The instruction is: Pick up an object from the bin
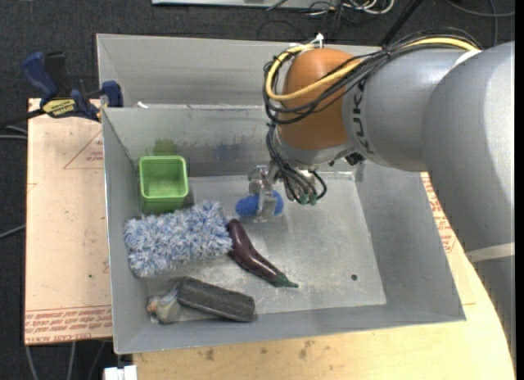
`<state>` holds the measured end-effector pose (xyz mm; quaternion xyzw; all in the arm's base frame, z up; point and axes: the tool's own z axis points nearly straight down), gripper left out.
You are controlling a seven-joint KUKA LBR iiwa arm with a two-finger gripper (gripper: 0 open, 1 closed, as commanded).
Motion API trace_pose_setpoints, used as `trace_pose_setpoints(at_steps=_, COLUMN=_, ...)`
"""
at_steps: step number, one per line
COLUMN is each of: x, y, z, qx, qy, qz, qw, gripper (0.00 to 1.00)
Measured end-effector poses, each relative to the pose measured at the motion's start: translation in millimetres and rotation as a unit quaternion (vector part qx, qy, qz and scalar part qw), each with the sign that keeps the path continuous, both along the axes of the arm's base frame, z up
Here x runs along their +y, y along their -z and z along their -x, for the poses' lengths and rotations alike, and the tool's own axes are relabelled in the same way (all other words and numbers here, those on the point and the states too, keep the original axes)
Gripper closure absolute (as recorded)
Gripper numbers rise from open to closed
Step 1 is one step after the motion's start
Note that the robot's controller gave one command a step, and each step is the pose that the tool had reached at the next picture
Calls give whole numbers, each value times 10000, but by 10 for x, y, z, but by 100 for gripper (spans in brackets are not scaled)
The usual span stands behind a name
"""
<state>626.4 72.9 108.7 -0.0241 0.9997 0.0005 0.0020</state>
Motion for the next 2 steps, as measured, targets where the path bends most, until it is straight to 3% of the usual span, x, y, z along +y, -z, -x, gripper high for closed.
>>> trace_pose_setpoints(at_steps=2, x=0, y=-325, z=6, qx=14, qy=-1, qz=1, qw=10000, gripper=100)
